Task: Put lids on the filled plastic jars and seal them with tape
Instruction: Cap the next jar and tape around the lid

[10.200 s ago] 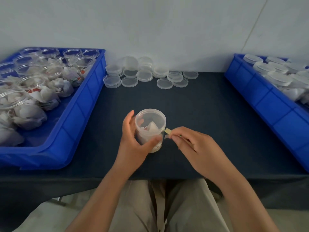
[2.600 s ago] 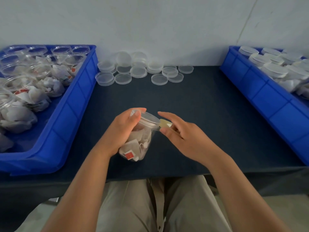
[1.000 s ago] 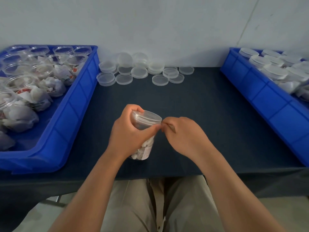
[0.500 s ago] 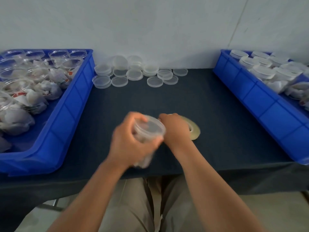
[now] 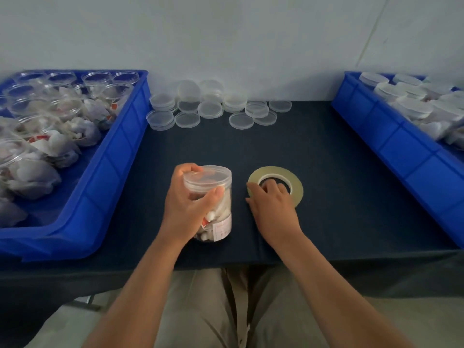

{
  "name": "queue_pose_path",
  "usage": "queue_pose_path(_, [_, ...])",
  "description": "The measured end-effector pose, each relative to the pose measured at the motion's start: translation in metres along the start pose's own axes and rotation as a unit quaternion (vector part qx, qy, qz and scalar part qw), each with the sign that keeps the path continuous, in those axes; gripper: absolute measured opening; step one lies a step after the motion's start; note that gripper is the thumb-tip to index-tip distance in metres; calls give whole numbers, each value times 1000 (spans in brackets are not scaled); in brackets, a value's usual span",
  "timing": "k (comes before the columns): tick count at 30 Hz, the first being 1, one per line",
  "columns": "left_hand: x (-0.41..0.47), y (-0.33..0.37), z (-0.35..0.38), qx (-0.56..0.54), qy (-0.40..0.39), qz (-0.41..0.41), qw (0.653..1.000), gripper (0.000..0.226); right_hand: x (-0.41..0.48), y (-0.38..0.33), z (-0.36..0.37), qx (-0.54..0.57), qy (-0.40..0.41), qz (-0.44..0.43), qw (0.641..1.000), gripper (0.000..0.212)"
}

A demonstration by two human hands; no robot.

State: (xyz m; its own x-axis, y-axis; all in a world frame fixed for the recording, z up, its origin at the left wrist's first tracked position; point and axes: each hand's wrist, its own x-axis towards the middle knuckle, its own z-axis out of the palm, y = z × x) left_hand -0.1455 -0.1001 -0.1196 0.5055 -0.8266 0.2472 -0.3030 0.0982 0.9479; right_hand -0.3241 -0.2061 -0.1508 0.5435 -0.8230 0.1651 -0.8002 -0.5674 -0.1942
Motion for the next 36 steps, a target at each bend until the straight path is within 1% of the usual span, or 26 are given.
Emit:
queue_pose_path(2, [1, -1, -2, -6, -3, 6, 1000, 49, 1, -2, 0, 9, 5, 5, 1000, 47])
queue_pose_path(3, [2, -1, -3, -10, -7, 6, 1000, 49, 0, -4, -2, 44, 20, 2, 999, 53])
queue_pose_path(4, [3, 0, -4, -13, -13, 4, 1000, 49, -1, -8, -7, 105, 40, -2, 994, 59])
queue_pose_path(5, [4, 0, -4, -16, -22, 5, 1000, 49, -3, -13, -13, 188, 56, -8, 981, 67])
queue_pose_path(6, [5, 0, -5, -23, -33, 3, 999, 49, -3, -20, -18, 282, 52, -18, 958, 74])
queue_pose_path(7, [6, -1, -5, -34, -47, -3, 998, 50, -3, -26, -22, 373, 26, -27, 927, 80])
queue_pose_path(9, [6, -4, -3, -61, -83, -16, 995, 56, -2, -39, -28, 512, -48, -33, 857, 80])
queue_pose_path(10, [5, -5, -2, -74, -93, -19, 993, 65, -2, -44, -29, 553, -70, -35, 830, 75])
queue_pose_path(12, [3, -6, -1, -87, -95, -23, 991, 89, -2, -47, -30, 609, -82, -30, 789, 67])
queue_pose_path(13, [3, -6, -2, -90, -91, -26, 991, 97, -3, -47, -28, 628, -87, -26, 773, 66])
queue_pose_path(15, [2, -7, -3, -95, -90, -35, 991, 105, -6, -46, -23, 647, -103, -27, 755, 61])
queue_pose_path(19, [4, -9, -4, -86, -101, -29, 991, 108, -7, -41, -18, 655, -112, -9, 748, 54])
queue_pose_path(21, [4, -10, -3, -90, -94, -35, 991, 105, -9, -37, -18, 659, -109, 0, 744, 53])
queue_pose_path(23, [2, -11, -3, -95, -88, -47, 990, 95, -10, -34, -18, 655, -117, -1, 747, 50])
queue_pose_path(26, [0, -8, -2, -75, -98, -47, 991, 70, -14, -34, -20, 622, -117, -18, 774, 50])
queue_pose_path(28, [-1, -6, -1, -63, -105, -44, 992, 61, -14, -35, -23, 614, -112, -9, 781, 47])
queue_pose_path(33, [-2, -3, 2, -44, -104, -52, 992, 62, -15, -30, -28, 592, -91, -15, 801, 48])
queue_pose_path(36, [-3, -1, 4, -44, -95, -56, 993, 66, -19, -33, -25, 589, -89, -32, 803, 62])
